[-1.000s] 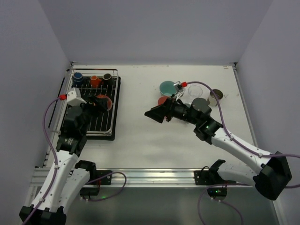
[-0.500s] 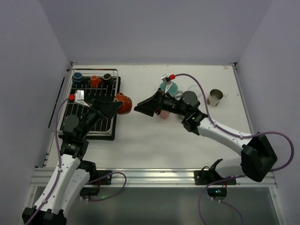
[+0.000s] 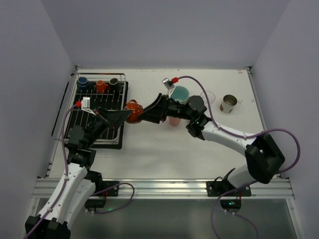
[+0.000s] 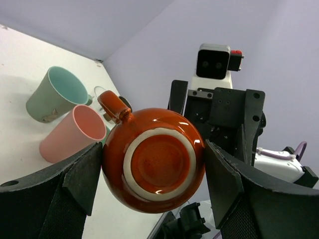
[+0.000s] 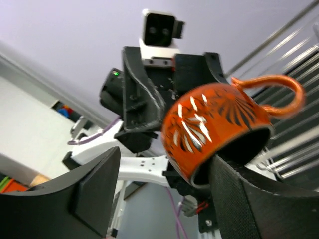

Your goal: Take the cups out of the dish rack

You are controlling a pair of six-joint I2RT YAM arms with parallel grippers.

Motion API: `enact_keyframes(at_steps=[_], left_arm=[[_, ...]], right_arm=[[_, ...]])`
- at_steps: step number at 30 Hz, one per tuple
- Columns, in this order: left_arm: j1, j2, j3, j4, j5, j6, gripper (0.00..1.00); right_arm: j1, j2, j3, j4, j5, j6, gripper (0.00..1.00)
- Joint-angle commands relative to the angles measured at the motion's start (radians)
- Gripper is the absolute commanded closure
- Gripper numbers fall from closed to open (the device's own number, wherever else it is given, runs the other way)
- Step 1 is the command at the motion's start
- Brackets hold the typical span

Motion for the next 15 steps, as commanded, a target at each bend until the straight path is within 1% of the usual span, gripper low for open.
enact_keyframes(at_steps=[1,2,3,5,6,7,9,10,11,12,13,14,15], left_arm=[[-0.006,0.008,0.001,0.131,0.039,-0.057,0.78],[-0.009,0.014,0.001,0.135,0.041,-0.059,0.78],[-0.012,0.021,0.004,0.141,0.042,-0.059,0.77],[-0.020,0.041,0.010,0.150,0.045,-0.059,0.77],[-0.021,0.046,0.009,0.153,0.044,-0.060,0.76],[-0.023,0.051,0.009,0.156,0.042,-0.059,0.75],[-0.026,0.052,0.009,0.156,0.036,-0.054,0.69],[-0.028,0.054,0.010,0.155,0.035,-0.047,0.65],[-0.026,0.058,0.013,0.150,0.041,-0.040,0.50],[-0.028,0.073,0.028,0.142,0.044,-0.016,0.40],[-0.028,0.081,0.045,0.085,0.047,0.013,0.29],[-0.026,0.090,0.068,0.031,0.046,0.048,0.12],[-0.026,0.101,0.128,-0.029,0.039,0.091,0.05]], right_arm=[[0.006,0.048,0.060,0.235,-0.088,0.128,0.32],[0.005,0.058,0.061,0.260,-0.089,0.148,0.35],[0.006,0.065,0.064,0.295,-0.092,0.178,0.40],[0.005,0.084,0.075,0.315,-0.092,0.203,0.45],[0.006,0.091,0.078,0.333,-0.092,0.224,0.56],[0.006,0.102,0.078,0.346,-0.091,0.234,0.65],[0.006,0.105,0.075,0.366,-0.082,0.254,0.77],[0.006,0.105,0.075,0.364,-0.074,0.251,0.91],[0.006,0.098,0.069,0.360,-0.066,0.251,0.97],[0.006,0.090,0.064,0.357,-0.060,0.246,1.00],[0.003,0.081,0.063,0.341,-0.059,0.239,1.00],[-0.006,0.055,0.057,0.291,-0.059,0.228,1.00],[-0.012,0.035,0.049,0.262,-0.057,0.197,1.00]])
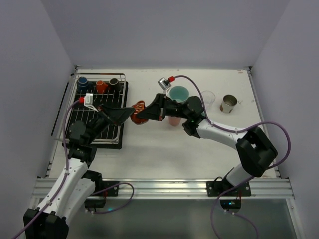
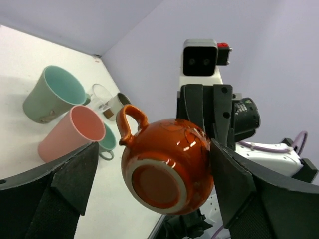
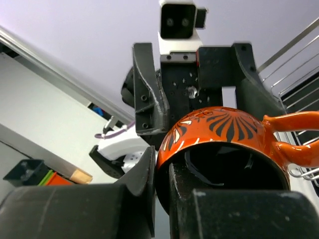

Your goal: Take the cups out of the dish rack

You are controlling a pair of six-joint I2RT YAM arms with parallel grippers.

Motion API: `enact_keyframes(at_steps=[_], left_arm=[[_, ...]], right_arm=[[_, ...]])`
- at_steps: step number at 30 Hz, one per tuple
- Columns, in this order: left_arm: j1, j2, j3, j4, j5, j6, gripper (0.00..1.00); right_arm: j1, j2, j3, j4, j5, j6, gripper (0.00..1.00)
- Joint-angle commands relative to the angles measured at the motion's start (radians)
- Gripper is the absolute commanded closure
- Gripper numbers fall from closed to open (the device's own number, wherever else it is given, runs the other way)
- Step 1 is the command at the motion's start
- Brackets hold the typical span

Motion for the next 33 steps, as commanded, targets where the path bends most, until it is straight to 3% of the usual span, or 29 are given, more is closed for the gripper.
enact_keyframes(at_steps=[1,2,4,5,6,8,9,11,14,19,23,33], left_arm=[[-0.005,0.030,0.151,-0.235,0.010,0.205,0.01],[-0.004,0.034,0.186,-0.309,-0.008,0.261,0.00],[-0.004,0.035,0.292,-0.515,-0.067,0.432,0.00],[-0.004,0.030,0.315,-0.591,-0.089,0.479,0.00],[-0.004,0.019,0.349,-0.684,-0.106,0.561,0.00],[-0.004,0.004,0.358,-0.753,-0.143,0.629,0.00],[-0.004,-0.016,0.352,-0.780,-0.152,0.678,0.00],[-0.004,-0.039,0.314,-0.837,-0.174,0.712,0.00],[-0.004,-0.082,0.262,-0.859,-0.192,0.749,0.00],[-0.004,-0.148,0.233,-0.914,-0.311,0.830,0.00],[-0.004,-0.189,0.216,-0.908,-0.316,0.831,0.00],[-0.036,-0.197,0.206,-0.902,-0.324,0.831,0.00]], right_arm=[[-0.022,-0.098,0.011,-0.006,0.014,-0.047,1.00],[-0.034,-0.125,-0.021,-0.046,0.011,-0.078,1.00],[-0.094,-0.245,-0.054,-0.280,0.032,-0.220,1.00],[-0.141,-0.294,-0.070,-0.532,0.097,-0.294,1.00],[-0.161,-0.389,-0.060,-0.685,0.157,-0.474,1.00],[-0.189,-0.464,0.006,-1.124,0.365,-0.659,1.00],[-0.197,-0.513,0.020,-1.219,0.594,-0.774,1.00],[-0.274,-0.541,0.032,-1.412,0.730,-0.853,1.00],[-0.402,-0.546,0.002,-1.522,0.868,-0.888,1.00],[-0.525,-0.465,-0.017,-1.524,0.968,-0.913,1.00],[-0.617,-0.365,-0.002,-1.484,0.919,-0.898,1.00],[-0.623,-0.135,-0.055,-1.329,0.854,-0.847,1.00]])
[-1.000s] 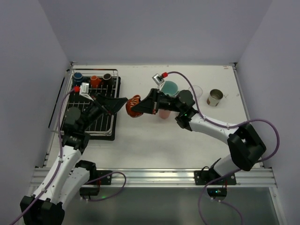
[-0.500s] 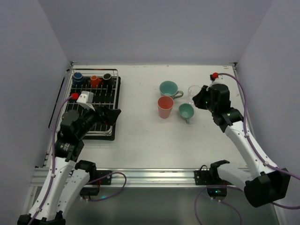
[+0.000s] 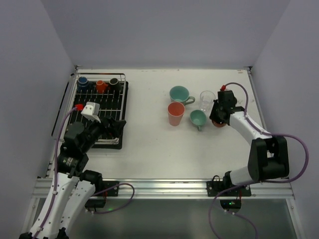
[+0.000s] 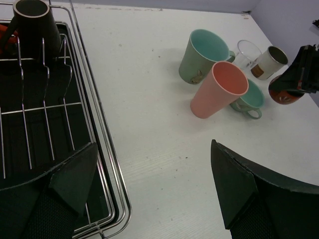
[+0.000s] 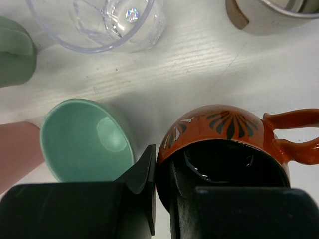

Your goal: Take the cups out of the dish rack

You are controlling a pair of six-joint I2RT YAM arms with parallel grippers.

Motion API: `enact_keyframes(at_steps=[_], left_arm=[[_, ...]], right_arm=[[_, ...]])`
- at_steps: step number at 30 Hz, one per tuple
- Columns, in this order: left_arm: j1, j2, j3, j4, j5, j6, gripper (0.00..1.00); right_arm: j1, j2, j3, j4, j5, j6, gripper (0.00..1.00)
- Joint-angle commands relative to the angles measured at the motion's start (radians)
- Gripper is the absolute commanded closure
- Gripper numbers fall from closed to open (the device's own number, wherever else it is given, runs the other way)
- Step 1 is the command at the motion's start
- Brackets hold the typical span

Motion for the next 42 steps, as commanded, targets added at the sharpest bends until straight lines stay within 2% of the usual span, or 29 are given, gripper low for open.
enact_keyframes(at_steps=[1,4,20,21,22,24,28,29,33,37,42], left_arm=[[-0.009,-0.003,-0.008,-0.013,-0.004,0.026,0.00],[-0.008,0.003,-0.008,-0.012,-0.004,0.026,0.00],[-0.006,0.028,-0.009,-0.013,-0.015,0.023,0.00],[-0.006,0.029,-0.008,-0.013,-0.016,0.021,0.00],[-0.006,0.031,-0.008,-0.013,-0.016,0.023,0.00],[-0.005,0.035,-0.008,-0.013,-0.024,0.023,0.00],[0.000,0.063,0.009,-0.007,-0.071,0.006,0.00],[0.000,0.072,0.017,0.005,-0.087,-0.020,0.00],[0.000,0.167,0.133,0.048,-0.185,-0.094,0.00],[0.000,0.346,0.236,0.123,-0.301,-0.155,0.00],[0.005,0.628,0.365,0.192,-0.447,-0.163,0.00]], right_arm=[[0.000,0.031,-0.023,0.120,-0.018,0.014,1.00],[0.002,0.065,-0.017,0.114,-0.013,0.020,1.00],[-0.040,0.143,0.012,0.059,-0.075,0.049,0.81],[-0.040,0.137,0.006,0.060,-0.072,0.048,0.78],[-0.040,0.129,0.003,0.063,-0.067,0.048,0.68],[-0.040,0.099,0.000,0.060,-0.063,0.046,0.62],[-0.038,-0.012,0.000,0.054,-0.079,0.056,0.48],[-0.038,-0.042,0.000,0.053,-0.087,0.060,0.37],[-0.037,-0.241,-0.012,0.059,-0.137,0.072,0.24],[-0.024,-0.430,-0.114,0.169,-0.274,0.109,0.25],[-0.003,-0.601,-0.227,0.215,-0.323,0.131,0.29]])
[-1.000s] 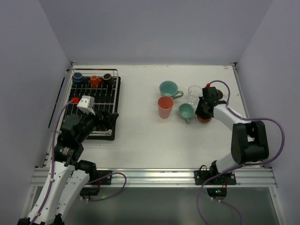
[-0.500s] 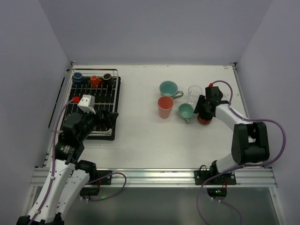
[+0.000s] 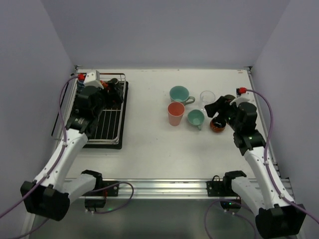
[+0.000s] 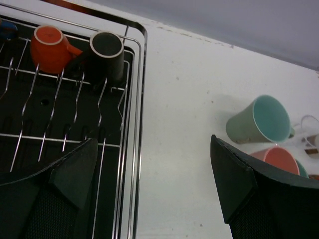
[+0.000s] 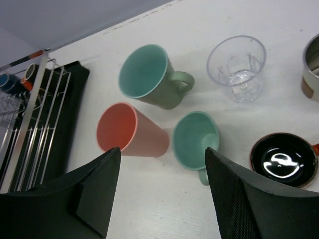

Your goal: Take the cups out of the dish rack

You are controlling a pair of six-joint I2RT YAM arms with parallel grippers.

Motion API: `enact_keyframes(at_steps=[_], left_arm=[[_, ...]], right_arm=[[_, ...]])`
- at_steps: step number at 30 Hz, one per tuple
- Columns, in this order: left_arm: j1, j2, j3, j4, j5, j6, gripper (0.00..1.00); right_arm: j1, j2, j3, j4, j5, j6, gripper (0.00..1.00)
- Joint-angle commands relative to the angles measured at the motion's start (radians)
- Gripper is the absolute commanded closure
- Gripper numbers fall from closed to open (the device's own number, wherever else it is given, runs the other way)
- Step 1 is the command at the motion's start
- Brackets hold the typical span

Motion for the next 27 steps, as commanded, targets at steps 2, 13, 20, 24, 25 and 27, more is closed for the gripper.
enact_keyframes(at_steps=[2,13,20,24,25,27], left_arm=[[0.022,0.209,0.134,0.126,-0.174,-0.002,0.01],[0.127,0.608,0.336,0.219,-0.087,0.111,0.21],[0.136,0.768,0.461,0.230,-0.048,0.219,0.22],[0.157,0.822,0.498,0.222,-0.024,0.236,0.22],[0.160,0.829,0.504,0.224,-0.007,0.236,0.23],[0.162,0.857,0.517,0.219,0.002,0.239,0.24]], right_arm=[[0.014,-0.132,-0.106,0.065,-0.120,0.037,0.30],[0.040,-0.232,-0.168,0.113,-0.228,0.045,0.32],[0.072,-0.202,-0.169,0.134,-0.234,0.039,0.32],[0.078,-0.195,-0.168,0.137,-0.237,0.037,0.32],[0.077,-0.194,-0.166,0.137,-0.236,0.036,0.32],[0.080,-0.194,-0.166,0.136,-0.234,0.036,0.32]])
